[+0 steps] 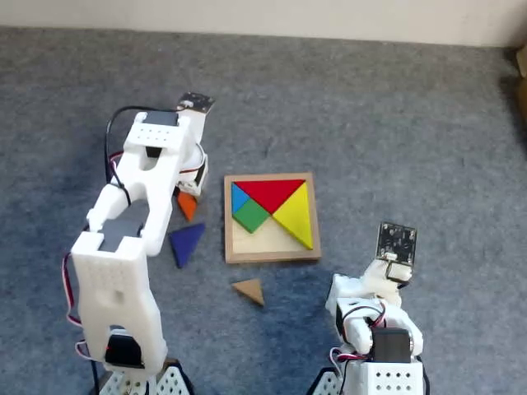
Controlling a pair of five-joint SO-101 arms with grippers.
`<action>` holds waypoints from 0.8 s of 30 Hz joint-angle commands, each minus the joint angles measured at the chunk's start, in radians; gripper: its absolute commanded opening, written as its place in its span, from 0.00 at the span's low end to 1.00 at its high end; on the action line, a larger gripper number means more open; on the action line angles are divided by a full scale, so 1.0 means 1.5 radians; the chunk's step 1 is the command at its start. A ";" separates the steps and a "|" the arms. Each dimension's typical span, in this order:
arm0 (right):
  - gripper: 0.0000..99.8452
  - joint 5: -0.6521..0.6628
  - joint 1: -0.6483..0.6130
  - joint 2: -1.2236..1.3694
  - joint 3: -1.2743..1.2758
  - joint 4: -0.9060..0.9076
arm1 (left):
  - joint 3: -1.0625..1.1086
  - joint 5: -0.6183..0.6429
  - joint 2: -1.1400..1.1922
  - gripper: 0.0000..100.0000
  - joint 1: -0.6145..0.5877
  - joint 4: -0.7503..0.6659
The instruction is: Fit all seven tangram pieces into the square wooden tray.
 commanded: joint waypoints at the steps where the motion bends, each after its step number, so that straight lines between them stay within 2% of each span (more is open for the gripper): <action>1: 0.02 0.004 0.010 -0.010 0.101 0.001 | 0.002 0.028 -0.064 0.24 -0.003 0.013; 3: 0.02 0.004 0.010 -0.010 0.101 0.001 | 0.007 0.046 -0.076 0.28 -0.007 0.018; 9: 0.02 0.004 0.010 -0.010 0.101 0.001 | 0.027 0.043 -0.104 0.25 0.008 0.024; 12: 0.02 0.004 0.010 -0.010 0.101 0.001 | 0.036 0.014 -0.095 0.25 0.028 0.024; 24: 0.02 0.004 0.010 -0.010 0.101 0.001 | -0.078 0.009 0.056 0.25 0.014 0.034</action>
